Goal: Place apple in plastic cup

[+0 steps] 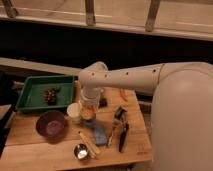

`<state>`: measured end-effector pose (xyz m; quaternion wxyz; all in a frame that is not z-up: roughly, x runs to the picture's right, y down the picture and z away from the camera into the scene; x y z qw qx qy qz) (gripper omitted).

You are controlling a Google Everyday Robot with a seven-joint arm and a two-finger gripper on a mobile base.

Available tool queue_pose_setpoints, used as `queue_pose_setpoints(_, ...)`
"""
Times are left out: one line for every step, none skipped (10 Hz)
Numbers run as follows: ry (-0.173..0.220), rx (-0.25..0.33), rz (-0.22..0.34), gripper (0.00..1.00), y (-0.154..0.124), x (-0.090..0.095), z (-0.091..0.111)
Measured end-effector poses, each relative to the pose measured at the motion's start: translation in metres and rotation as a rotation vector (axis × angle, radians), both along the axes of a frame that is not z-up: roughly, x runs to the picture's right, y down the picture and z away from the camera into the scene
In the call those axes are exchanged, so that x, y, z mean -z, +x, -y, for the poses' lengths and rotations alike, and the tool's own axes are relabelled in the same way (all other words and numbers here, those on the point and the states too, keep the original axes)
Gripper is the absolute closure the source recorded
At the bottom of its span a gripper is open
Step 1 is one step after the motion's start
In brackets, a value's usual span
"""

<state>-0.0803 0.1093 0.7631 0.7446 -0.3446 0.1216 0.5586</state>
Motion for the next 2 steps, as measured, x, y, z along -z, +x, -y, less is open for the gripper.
queue_pose_setpoints(0.0,0.001,0.001,0.38,-0.0007,0.0,-0.0001)
queue_pose_setpoints(0.0,0.002,0.002,0.38,-0.0016,0.0001,-0.0002)
